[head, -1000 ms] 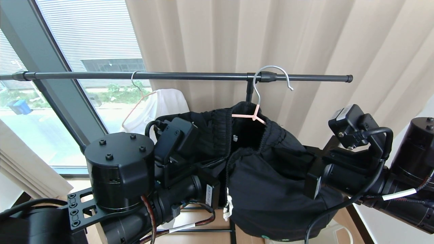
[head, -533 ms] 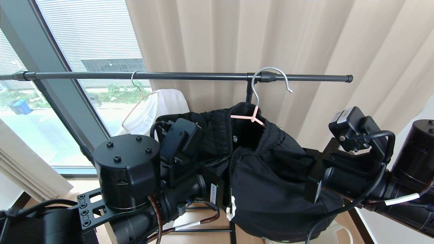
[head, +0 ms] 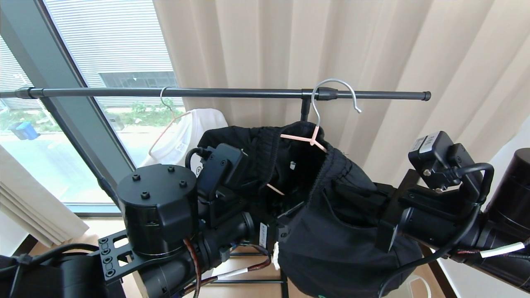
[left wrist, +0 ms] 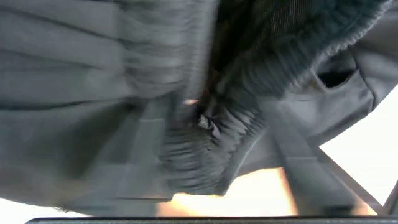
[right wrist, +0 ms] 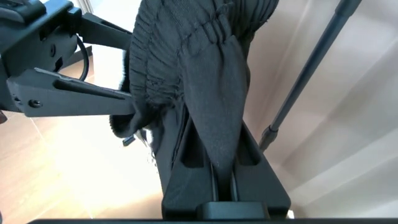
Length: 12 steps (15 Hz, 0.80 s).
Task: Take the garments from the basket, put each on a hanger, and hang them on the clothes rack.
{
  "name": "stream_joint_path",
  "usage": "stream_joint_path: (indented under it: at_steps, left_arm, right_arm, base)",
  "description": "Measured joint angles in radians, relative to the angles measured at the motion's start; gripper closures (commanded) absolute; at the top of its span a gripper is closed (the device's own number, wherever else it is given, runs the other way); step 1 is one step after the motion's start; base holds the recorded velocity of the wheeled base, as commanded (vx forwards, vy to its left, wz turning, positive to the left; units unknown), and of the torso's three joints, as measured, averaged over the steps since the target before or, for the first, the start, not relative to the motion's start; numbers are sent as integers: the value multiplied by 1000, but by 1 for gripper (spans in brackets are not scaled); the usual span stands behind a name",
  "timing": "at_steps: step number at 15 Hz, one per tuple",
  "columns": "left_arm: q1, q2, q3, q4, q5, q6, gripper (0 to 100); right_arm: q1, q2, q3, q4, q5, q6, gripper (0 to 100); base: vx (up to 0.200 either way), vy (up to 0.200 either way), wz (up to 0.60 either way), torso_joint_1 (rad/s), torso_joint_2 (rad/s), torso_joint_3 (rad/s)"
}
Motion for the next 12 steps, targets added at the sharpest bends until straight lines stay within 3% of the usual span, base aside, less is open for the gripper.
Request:
stream_joint_path:
  at_steps: [9,12]
  left_arm:
    - [-44,-89,106,-12,-5,39,0]
    - [-45,-141,169,-12,-55,60,0]
  right_arm:
    - [-3,9,0,1,4,2,100]
    - [-4,11,4,1,7,3,100]
  base:
    - [0,0,0,0,0,0]
    - [0,0,0,0,0,0]
